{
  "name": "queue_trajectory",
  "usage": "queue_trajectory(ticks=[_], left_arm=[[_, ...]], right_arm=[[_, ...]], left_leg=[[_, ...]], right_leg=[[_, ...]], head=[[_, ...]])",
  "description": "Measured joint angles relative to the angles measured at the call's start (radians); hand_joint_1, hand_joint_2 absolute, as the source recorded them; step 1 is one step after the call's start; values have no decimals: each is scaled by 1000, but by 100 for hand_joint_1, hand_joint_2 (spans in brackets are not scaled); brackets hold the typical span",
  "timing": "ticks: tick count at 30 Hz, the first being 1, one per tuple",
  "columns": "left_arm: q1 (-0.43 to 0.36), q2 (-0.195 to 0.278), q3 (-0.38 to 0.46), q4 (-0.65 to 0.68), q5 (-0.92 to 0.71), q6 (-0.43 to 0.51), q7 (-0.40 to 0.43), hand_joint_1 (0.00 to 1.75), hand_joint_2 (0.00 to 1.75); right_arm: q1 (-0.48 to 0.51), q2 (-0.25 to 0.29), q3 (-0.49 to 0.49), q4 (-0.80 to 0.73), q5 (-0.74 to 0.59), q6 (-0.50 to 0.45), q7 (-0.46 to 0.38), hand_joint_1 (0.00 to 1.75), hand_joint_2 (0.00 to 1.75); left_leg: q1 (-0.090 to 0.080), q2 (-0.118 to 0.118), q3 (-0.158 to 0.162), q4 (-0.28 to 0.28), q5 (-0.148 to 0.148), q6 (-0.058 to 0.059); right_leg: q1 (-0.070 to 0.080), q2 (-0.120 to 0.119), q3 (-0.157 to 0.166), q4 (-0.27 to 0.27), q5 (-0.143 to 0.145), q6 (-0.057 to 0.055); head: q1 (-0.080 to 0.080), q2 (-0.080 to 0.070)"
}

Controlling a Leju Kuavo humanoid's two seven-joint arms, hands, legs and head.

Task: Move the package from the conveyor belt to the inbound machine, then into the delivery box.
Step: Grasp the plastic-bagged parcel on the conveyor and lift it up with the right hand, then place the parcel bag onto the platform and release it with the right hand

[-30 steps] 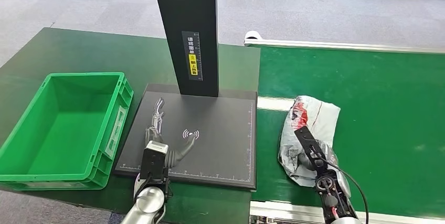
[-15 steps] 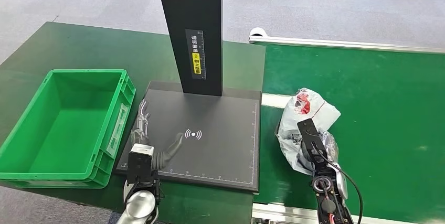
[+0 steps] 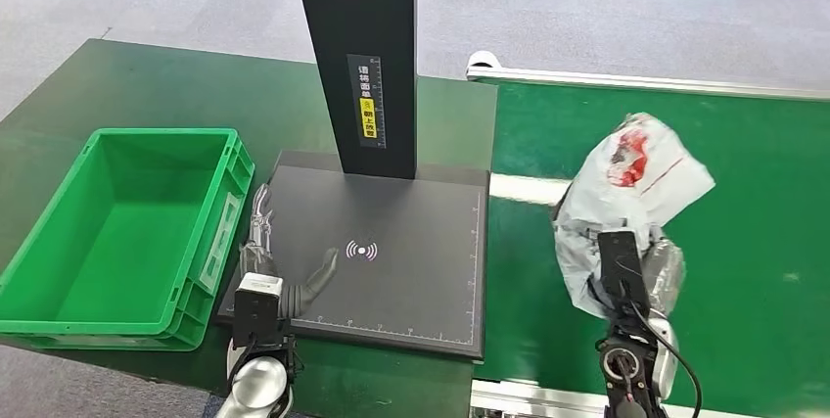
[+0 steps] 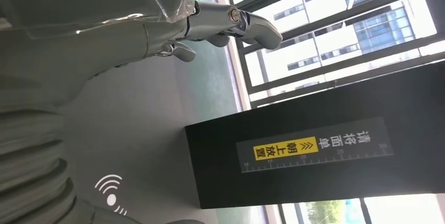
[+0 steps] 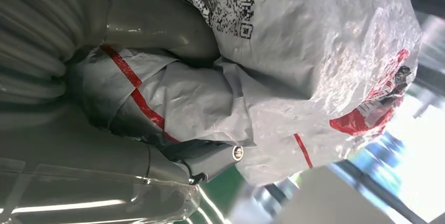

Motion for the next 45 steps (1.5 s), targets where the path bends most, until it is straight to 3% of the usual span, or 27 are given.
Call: queue_trajectory(ticks=[3, 7, 14, 19, 25, 26, 30, 36, 45], left_arm=[[0, 1, 2, -15, 24, 14, -25, 0, 175], [-4, 12, 21, -71, 49, 35, -35, 0, 175], [-6, 23, 42, -112, 51, 24, -32, 0, 175], [-13, 27, 59, -122, 52, 49, -33, 0, 175], [-17, 29, 118, -153, 53, 75, -18, 0, 175], [-17, 29, 129, -157, 53, 75, -14, 0, 175], [-19, 26, 151, -160, 38, 69, 8, 0, 175], [-7, 25, 170, -174, 7, 59, 43, 0, 175], [30, 24, 196, -214, 0, 39, 58, 0, 175]], right_arm=[[47, 8, 23, -136, -62, 14, -38, 175, 175], [52, 19, 140, -194, -143, 252, -14, 175, 175], [38, 27, 267, -194, -183, 259, -10, 175, 175], [12, 37, 352, -151, -209, 460, 29, 175, 175], [-64, 88, 532, 3, -216, 507, 34, 175, 175], [-78, 92, 556, 25, -223, 516, 38, 169, 175], [-128, 105, 636, 101, -239, 552, 37, 0, 175], [-189, 110, 733, 154, -223, 543, -20, 0, 175], [-205, 100, 746, 129, -235, 486, -91, 0, 175]], left_leg=[[0, 1, -1, 0, 0, 0], [0, 4, 0, -1, 0, -1], [0, -3, -1, 0, 3, -1], [0, -2, -3, 0, 3, -1], [2, -2, -3, 0, 3, -1], [2, -2, -3, 0, 3, -1], [2, -2, -4, 0, 3, -1], [2, -3, -4, 0, 3, -1], [2, -2, -5, 0, 3, -1]], right_leg=[[0, 0, 0, 0, 0, 0], [0, 2, -1, 0, 0, -1], [1, -5, 0, 1, 0, -1], [0, -4, -1, 1, 0, -1], [2, -4, -2, 1, 0, -1], [3, -4, -2, 2, -1, -1], [2, -5, -2, 2, -1, -2], [2, -5, -3, 1, -1, -1], [2, -5, -4, 1, -1, -1]], head=[[0, 0], [0, 0], [0, 0], [0, 0], [0, 0], [0, 0], [0, 0], [0, 0], [0, 0]])
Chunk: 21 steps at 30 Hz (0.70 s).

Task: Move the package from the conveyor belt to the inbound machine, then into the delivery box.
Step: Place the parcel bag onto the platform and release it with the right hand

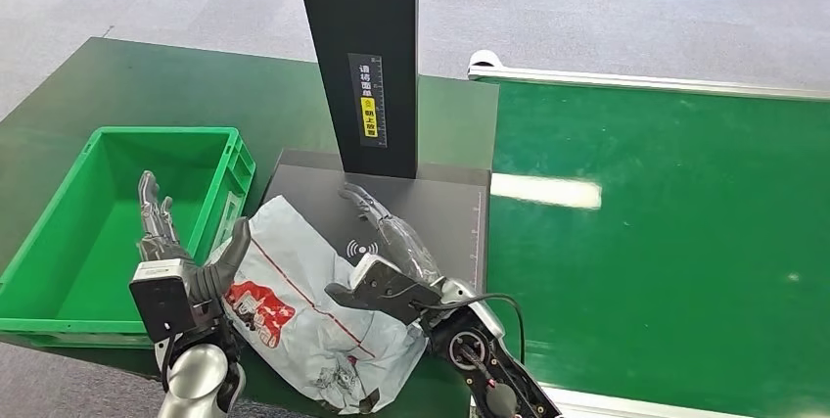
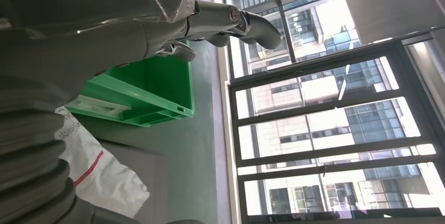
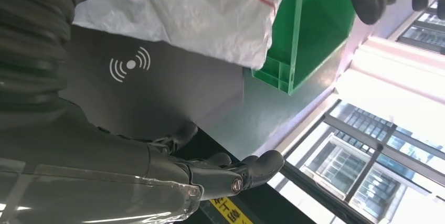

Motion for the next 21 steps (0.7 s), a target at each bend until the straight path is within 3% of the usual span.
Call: queue_trajectory(ticks=[9, 13, 16, 18, 21], left_arm=[[15, -1, 8, -14, -9, -6, 1, 0, 175], [24, 0, 6, -17, -38, -35, 8, 0, 175], [26, 0, -5, -12, -79, -73, 30, 0, 175], [21, 4, -22, 7, -151, -121, 83, 0, 175], [-3, 25, -64, 72, -356, -246, 245, 0, 175]], right_arm=[[11, -5, -11, -42, -24, -56, -36, 0, 175], [39, -9, -67, -121, -104, -140, -107, 0, 175], [71, -12, -131, -203, -191, -232, -218, 0, 175], [97, -14, -178, -272, -249, -304, -282, 0, 175], [135, -17, -245, -376, -308, -366, -315, 0, 175]], left_leg=[[0, 0, 0, 0, 0, 0], [0, 0, 0, 0, 0, 0], [0, 0, 0, 0, 0, 0], [0, 0, 0, 0, 0, 0], [-1, 0, 0, 0, 0, 0]], right_leg=[[0, 0, 0, 0, 0, 0], [0, 0, 0, 0, 0, 0], [0, 0, -1, 0, 0, 0], [-1, 0, -1, -1, 0, 0], [-1, 0, 0, -1, 0, 0]], head=[[0, 0], [0, 0], [0, 0], [0, 0], [0, 0]])
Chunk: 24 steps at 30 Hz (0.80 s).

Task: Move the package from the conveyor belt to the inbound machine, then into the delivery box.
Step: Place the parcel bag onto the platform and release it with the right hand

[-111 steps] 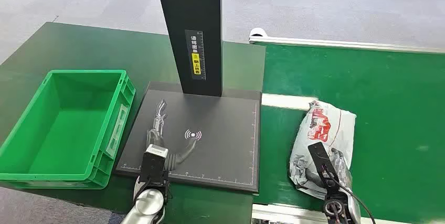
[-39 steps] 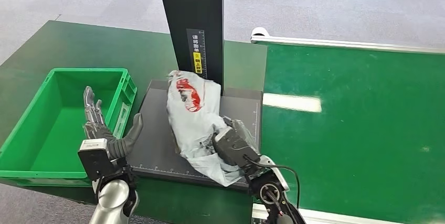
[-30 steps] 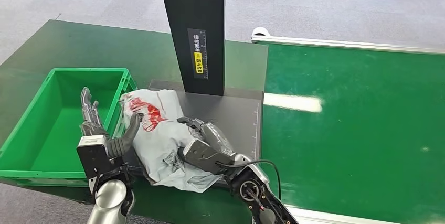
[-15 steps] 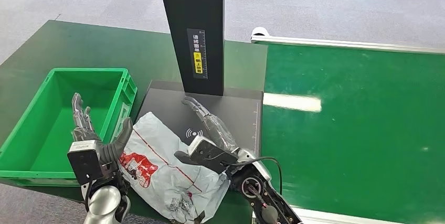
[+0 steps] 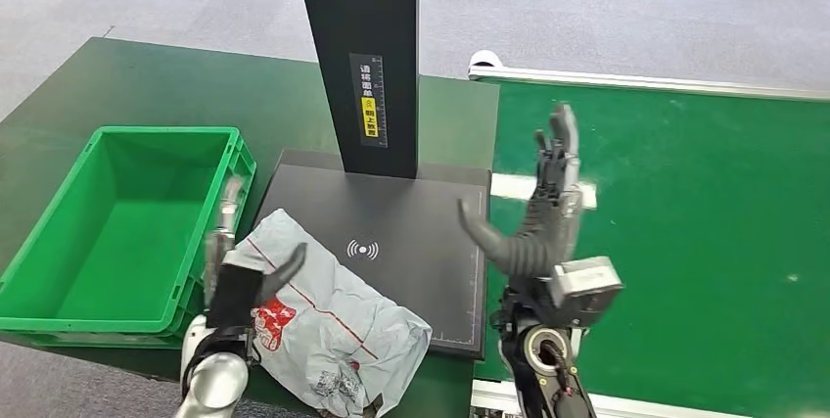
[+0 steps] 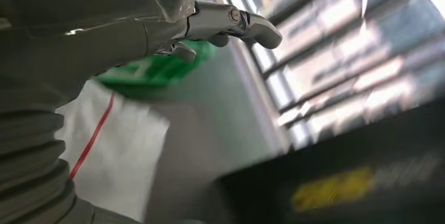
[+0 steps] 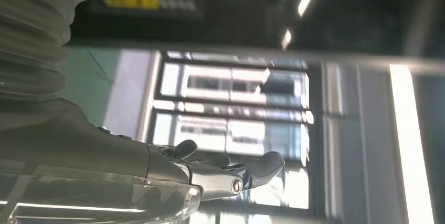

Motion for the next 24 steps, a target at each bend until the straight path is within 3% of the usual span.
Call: queue_trajectory(ticks=[2, 4, 7, 11, 19, 22, 24], left_arm=[[-14, 15, -19, 54, -128, -65, 94, 0, 175], [-18, 19, -23, 83, -186, -87, 128, 0, 175], [-18, 20, -22, 90, -198, -93, 135, 0, 175], [-25, 42, 1, 155, -338, -158, 199, 0, 175], [-50, 51, 14, 201, -377, -202, 208, 0, 175], [-59, 51, 14, 217, -378, -205, 207, 17, 175], [-65, 50, 13, 226, -380, -206, 203, 67, 175]], right_arm=[[18, -2, -39, -54, -14, -10, -1, 0, 175], [28, -2, -59, -78, -16, -10, 1, 0, 175], [30, -2, -64, -84, -16, -9, 1, 0, 175], [84, 5, -131, -154, -5, -8, -9, 0, 175], [107, 19, -180, -206, -8, -4, -1, 0, 175], [110, 21, -188, -212, -6, -2, -1, 0, 175], [113, 21, -190, -214, -3, -2, 0, 0, 175]], left_leg=[[0, 2, 0, 0, 0, 0], [0, 3, 1, 0, 0, 0], [0, 3, 1, 0, 0, 0], [1, 2, 1, 0, 0, 0], [0, 2, 5, 0, 0, 0], [0, 1, 7, 0, 0, 0], [0, 1, 8, 0, 0, 0]], right_leg=[[0, 2, 0, 0, 0, 0], [0, 3, 0, 0, 1, -1], [0, 3, 0, 0, 1, -1], [1, 3, 0, 0, 0, -1], [0, 3, 4, 0, 0, -1], [0, 3, 6, 0, 0, -1], [0, 3, 7, 0, 0, -1]], head=[[0, 0], [0, 0], [0, 0], [0, 0], [0, 0], [0, 0], [0, 0]])
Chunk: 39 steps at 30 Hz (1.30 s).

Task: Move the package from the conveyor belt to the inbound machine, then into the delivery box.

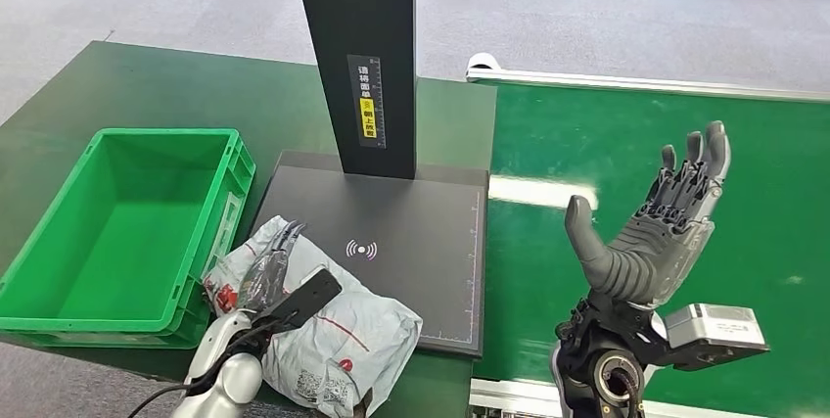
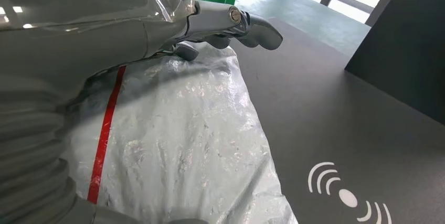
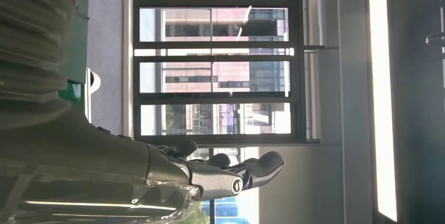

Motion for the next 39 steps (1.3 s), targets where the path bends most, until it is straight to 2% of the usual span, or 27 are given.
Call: queue_trajectory(ticks=[2, 3, 6, 7, 10, 11, 23, 28, 31, 33, 39], left_arm=[[-4, -2, 0, 9, -1, 4, -5, 113, 175], [-5, -3, 0, 12, -2, 6, -6, 119, 175], [-10, -3, 0, 18, -2, 12, -10, 119, 175], [-12, -3, 0, 19, -2, 13, -10, 126, 175], [-19, -3, 0, 21, -2, 16, -11, 167, 175], [-20, -3, 0, 22, -2, 16, -11, 174, 175], [-35, -2, 1, 42, 9, 28, -45, 175, 175], [-33, -4, 1, 49, 38, 81, -114, 175, 175], [-15, -8, 0, 5, 153, 111, -216, 175, 175], [-2, -11, -3, -53, 224, 114, -254, 175, 175], [20, -12, -9, -157, 257, 111, -257, 175, 175]], right_arm=[[3, 0, -1, -1, 1, 0, 1, 0, 175], [5, 0, -2, -2, 1, 0, 1, 0, 175], [11, 0, -4, -6, 1, 0, 2, 0, 175], [12, 0, -5, -6, 1, 0, 2, 0, 175], [14, 0, -8, -7, 1, 0, 2, 0, 175], [14, 0, -8, -7, 1, 0, 2, 0, 175], [24, 0, -15, -14, -7, 4, 11, 0, 175], [28, 4, -24, -15, -13, 6, 13, 0, 175], [28, 5, -29, -15, -18, 6, 8, 0, 175], [26, 6, -33, -15, -21, 6, 5, 0, 175], [25, 6, -40, -15, -23, 6, 1, 0, 175]], left_leg=[[0, 0, 1, 0, 0, 0], [0, 0, 1, 0, 0, 0], [0, 0, 1, 0, 0, 0], [0, 0, 1, 0, 0, 0], [0, 0, 1, 0, 0, 0], [0, 0, 1, 0, 0, 0], [0, 0, 1, 0, 0, 0], [0, 0, 0, 0, 0, 0], [0, 0, -1, 0, 0, 0], [0, 0, -2, 0, 0, 0], [0, 0, -2, 0, 0, 0]], right_leg=[[0, 0, 1, 0, 0, 0], [0, 0, 1, 0, 0, 0], [0, 0, 1, 0, 0, 0], [0, 0, 1, 0, 0, 0], [0, 0, 1, 0, 0, 0], [0, 0, 1, 0, 0, 0], [0, 0, 1, 0, 0, 0], [0, 0, 0, 0, 0, 0], [0, 0, -1, 0, 0, 0], [0, 0, -1, 0, 0, 0], [0, 0, -2, 0, 0, 0]], head=[[0, 0], [0, 0], [0, 0], [0, 0], [0, 0], [0, 0], [0, 0], [0, 0], [0, 0], [0, 0], [0, 0]])
